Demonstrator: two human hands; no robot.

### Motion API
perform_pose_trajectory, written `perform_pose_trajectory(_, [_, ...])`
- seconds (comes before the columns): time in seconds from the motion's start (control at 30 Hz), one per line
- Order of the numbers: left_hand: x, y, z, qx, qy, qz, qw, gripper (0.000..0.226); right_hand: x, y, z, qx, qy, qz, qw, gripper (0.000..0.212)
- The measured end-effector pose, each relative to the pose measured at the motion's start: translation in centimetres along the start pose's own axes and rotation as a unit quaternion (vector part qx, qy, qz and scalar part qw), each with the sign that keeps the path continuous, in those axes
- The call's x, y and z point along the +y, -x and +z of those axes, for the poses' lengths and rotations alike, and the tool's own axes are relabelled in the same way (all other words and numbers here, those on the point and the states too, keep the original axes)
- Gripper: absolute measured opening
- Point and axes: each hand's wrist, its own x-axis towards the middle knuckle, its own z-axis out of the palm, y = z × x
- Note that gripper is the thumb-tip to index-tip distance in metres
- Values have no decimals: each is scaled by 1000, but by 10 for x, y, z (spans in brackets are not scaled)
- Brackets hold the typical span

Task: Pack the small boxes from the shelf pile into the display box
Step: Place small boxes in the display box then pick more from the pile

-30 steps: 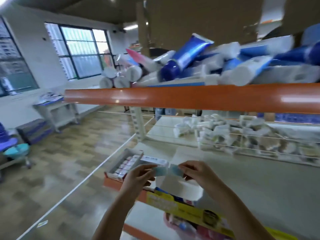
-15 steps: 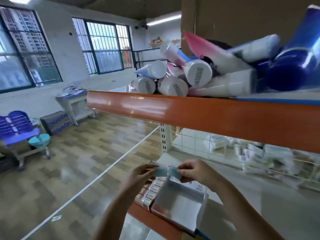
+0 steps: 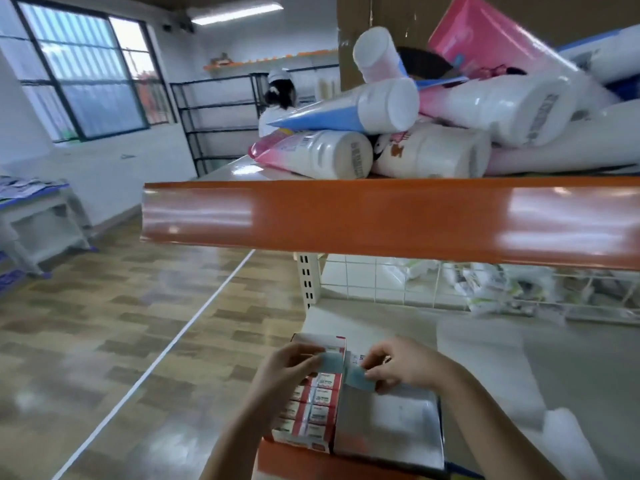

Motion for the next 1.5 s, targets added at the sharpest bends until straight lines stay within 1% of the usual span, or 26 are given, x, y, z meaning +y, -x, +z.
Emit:
perform_pose_trajectory(0.07, [-3,-4,-4,-26,-9,4,1000,11,0,3,7,3,22,31,999,9])
perform_pose_trajectory(0.17, [-4,-8,-8,-59,-17,20,998,10,1,9,17,5,73,70,995,18])
perform_pose_trajectory(0.23, [-6,-7,-8,-82,-16,24,996,11,1,13,24,11,114,86,990,22])
perform_pose_trajectory(0.33, [-7,-7,-8,-99,-12,28,995,12,0,14,35,14,147,100,984,23])
perform_pose_trajectory(0.5, [-10,-4,-7,-97,1,34,995,13,-2,9,51,14,133,105,986,27])
perform_pose_trajectory(0.67, [-11,-6,-11,-80,1,20,997,12,0,8,55,33,113,98,988,16])
perform_pose_trajectory(0.77, [-10,-5,-8,-74,0,20,997,12,2,9,57,36,120,87,988,17])
perform_pose_trajectory(1.03, [-6,-1,1,-79,-12,45,996,12,5,13,65,84,142,67,984,21])
perform_pose_trajectory(1.23, [-5,-4,7,-88,-49,63,993,12,3,17,69,113,160,47,980,24])
perform_pose_trajectory(1.3, [-3,-7,9,-95,-70,70,991,12,4,22,64,133,172,41,975,22])
perform_pose_trajectory(1.4, [4,-12,16,-105,-145,92,979,12,6,34,47,179,181,34,966,20])
perform_pose_trajectory(1.5, [12,-16,24,-128,-232,123,956,14,11,47,27,242,185,41,951,18])
